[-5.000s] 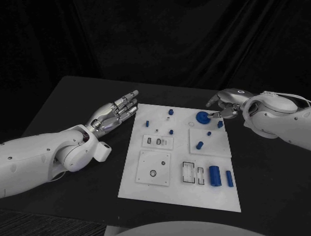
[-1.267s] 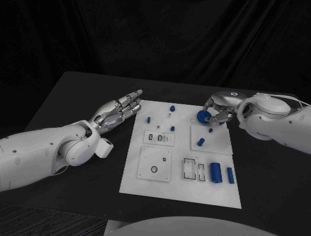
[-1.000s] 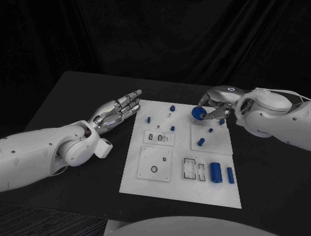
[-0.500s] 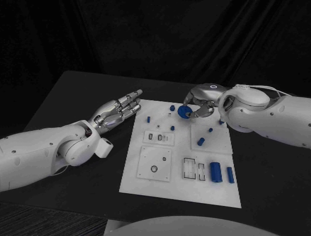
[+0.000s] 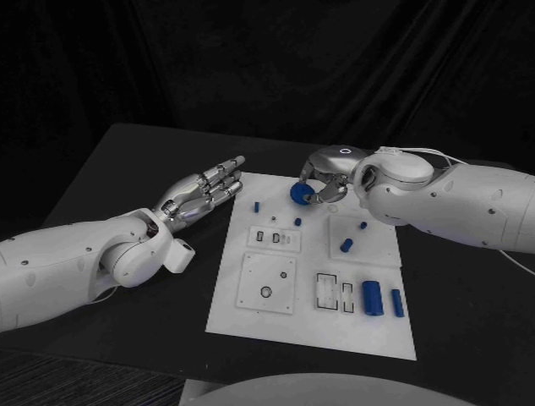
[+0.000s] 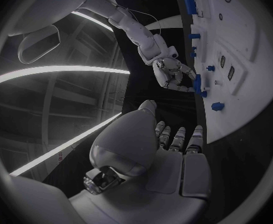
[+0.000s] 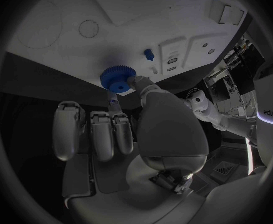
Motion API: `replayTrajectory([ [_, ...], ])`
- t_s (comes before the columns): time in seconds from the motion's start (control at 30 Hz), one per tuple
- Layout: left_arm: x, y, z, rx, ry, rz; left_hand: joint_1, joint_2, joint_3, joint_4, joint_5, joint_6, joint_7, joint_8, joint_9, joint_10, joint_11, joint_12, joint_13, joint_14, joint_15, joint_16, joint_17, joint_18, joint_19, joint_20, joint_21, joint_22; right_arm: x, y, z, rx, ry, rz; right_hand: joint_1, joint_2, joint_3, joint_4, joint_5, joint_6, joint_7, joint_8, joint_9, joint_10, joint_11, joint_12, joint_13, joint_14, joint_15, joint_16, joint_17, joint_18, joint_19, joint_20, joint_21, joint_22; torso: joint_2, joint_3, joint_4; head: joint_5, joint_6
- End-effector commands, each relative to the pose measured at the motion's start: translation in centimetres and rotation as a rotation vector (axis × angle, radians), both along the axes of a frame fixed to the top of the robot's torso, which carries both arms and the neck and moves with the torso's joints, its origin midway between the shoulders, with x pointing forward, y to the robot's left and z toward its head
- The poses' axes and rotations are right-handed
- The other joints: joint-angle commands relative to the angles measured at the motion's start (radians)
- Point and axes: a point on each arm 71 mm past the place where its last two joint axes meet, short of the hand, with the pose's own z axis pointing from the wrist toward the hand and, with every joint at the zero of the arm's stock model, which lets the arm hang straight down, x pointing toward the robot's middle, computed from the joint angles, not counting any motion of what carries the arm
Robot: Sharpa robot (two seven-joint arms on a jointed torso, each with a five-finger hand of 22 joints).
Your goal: Assemble the parts on the task board
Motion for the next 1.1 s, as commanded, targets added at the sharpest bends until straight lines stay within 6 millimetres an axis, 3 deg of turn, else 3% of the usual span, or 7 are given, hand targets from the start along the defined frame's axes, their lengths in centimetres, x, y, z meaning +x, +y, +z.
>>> replayTrajectory([
  [0.03, 0.0, -0.2, 0.1, -0.013, -0.005, -0.015, 0.009, -0.002, 0.006, 0.001, 0.006, -0.001, 0.006, 0.001, 0.000, 0.001, 0.005, -0.003, -0.002, 0.001, 0.007, -0.004, -0.001, 0.019, -0.001, 0.008, 0.006, 0.001, 0.1, 0.4, -0.4, -0.011, 0.006, 0.002, 0.005, 0.001, 0.009, -0.001, 0.001, 0.030, -0.025, -0.005, 0.086, 0.104, 0.008, 0.003, 0.263, 0.106, 0.008, 0.003, 0.263, -0.007, 0.004, 0.009, -0.007, 0.201, 0.000, 0.0004, -0.0002, 0.002, 0.000],
  [0.47, 0.0, -0.4, 0.0, -0.013, -0.002, -0.020, 0.007, -0.003, 0.009, 0.001, 0.006, 0.000, 0.007, 0.002, 0.001, 0.001, 0.006, -0.003, -0.002, 0.001, 0.008, -0.004, -0.001, 0.019, 0.000, 0.009, 0.006, 0.001, 0.5, 1.3, -1.1, -0.060, 0.002, 0.003, -0.004, -0.006, 0.023, -0.002, -0.023, -0.009, -0.010, -0.009, 0.069, 0.104, 0.021, 0.003, 0.263, 0.106, 0.020, 0.003, 0.263, -0.002, -0.010, 0.020, -0.033, 0.193, -0.001, 0.0006, -0.0030, 0.004, -0.010],
  [0.73, 0.0, -0.5, 0.0, -0.014, 0.000, -0.024, 0.007, -0.003, 0.009, 0.001, 0.006, 0.000, 0.007, 0.002, 0.001, 0.001, 0.006, -0.003, -0.002, 0.001, 0.008, -0.004, -0.001, 0.019, 0.000, 0.009, 0.006, 0.001, 0.5, 1.5, -1.3, -0.072, 0.012, 0.006, -0.022, -0.007, 0.026, -0.002, -0.127, -0.116, -0.005, -0.009, 0.032, 0.104, 0.012, 0.003, 0.263, 0.106, 0.015, 0.003, 0.263, 0.002, -0.018, 0.020, -0.046, 0.190, 0.000, 0.0008, -0.0043, 0.008, -0.011],
  [0.87, 0.1, -0.6, 0.0, -0.014, 0.000, -0.026, 0.007, -0.003, 0.009, 0.001, 0.006, 0.000, 0.007, 0.002, 0.001, 0.001, 0.006, -0.003, -0.002, 0.001, 0.008, -0.004, -0.001, 0.019, 0.000, 0.009, 0.006, 0.001, 0.4, 1.8, -1.4, -0.076, 0.018, 0.011, -0.028, -0.004, 0.019, -0.002, -0.179, -0.161, -0.013, -0.008, 0.013, 0.104, 0.004, 0.003, 0.263, 0.106, 0.008, 0.003, 0.263, 0.002, -0.019, 0.014, -0.049, 0.189, -0.001, 0.0001, -0.0034, 0.005, -0.010],
  [0.93, 0.1, -0.6, 0.0, -0.014, 0.000, -0.027, 0.007, -0.003, 0.009, 0.001, 0.006, 0.000, 0.007, 0.002, 0.001, 0.001, 0.006, -0.003, -0.002, 0.001, 0.008, -0.004, -0.001, 0.019, 0.000, 0.009, 0.006, 0.001, 0.4, 1.9, -1.4, -0.077, 0.020, 0.014, -0.035, 0.000, 0.008, 0.000, -0.236, -0.187, -0.025, -0.008, -0.001, 0.104, -0.005, 0.003, 0.263, 0.106, 0.001, 0.003, 0.263, 0.002, -0.017, 0.009, -0.048, 0.190, -0.001, 0.0000, -0.0033, 0.004, -0.013],
  [1.1, 0.1, -0.6, 0.0, -0.013, 0.002, -0.027, 0.007, -0.003, 0.012, 0.001, 0.006, 0.000, 0.008, 0.002, 0.001, 0.001, 0.007, -0.003, -0.002, 0.001, 0.009, -0.004, -0.001, 0.018, 0.000, 0.010, 0.006, 0.001, 0.4, 2.0, -1.4, -0.078, 0.022, 0.016, -0.039, 0.004, -0.002, 0.000, -0.267, -0.198, -0.029, -0.006, -0.011, 0.104, -0.009, 0.003, 0.263, 0.106, -0.003, 0.003, 0.263, 0.002, -0.017, 0.004, -0.048, 0.190, -0.001, 0.0002, -0.0032, 0.003, -0.018],
])
